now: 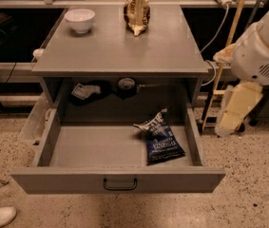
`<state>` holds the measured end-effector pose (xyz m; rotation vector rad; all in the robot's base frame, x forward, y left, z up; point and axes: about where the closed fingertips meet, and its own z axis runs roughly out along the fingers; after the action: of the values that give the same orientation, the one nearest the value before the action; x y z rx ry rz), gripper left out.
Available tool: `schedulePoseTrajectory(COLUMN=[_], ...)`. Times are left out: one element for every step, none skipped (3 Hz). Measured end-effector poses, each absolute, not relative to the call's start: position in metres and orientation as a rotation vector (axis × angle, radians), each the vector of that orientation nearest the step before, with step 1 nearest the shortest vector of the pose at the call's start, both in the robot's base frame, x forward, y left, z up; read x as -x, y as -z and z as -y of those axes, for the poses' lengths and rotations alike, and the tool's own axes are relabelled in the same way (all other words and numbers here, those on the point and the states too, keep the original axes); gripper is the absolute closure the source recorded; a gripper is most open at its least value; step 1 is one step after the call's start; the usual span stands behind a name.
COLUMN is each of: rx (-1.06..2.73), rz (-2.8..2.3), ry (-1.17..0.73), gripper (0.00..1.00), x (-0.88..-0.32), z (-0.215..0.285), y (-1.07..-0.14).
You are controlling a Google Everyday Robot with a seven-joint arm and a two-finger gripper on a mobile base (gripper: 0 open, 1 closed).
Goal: Pick blue chip bag from top drawer and place on counter
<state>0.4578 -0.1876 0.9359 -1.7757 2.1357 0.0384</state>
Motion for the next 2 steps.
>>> schedulePoseTrajectory(rx=[1.808, 1.833], rz=[-2.038, -1.957], ry=[-0.189, -0.314], gripper=[0.0, 0.0], x=[-0.47, -0.474], z=[0.151, 0.114], y=[-0.897, -0.866])
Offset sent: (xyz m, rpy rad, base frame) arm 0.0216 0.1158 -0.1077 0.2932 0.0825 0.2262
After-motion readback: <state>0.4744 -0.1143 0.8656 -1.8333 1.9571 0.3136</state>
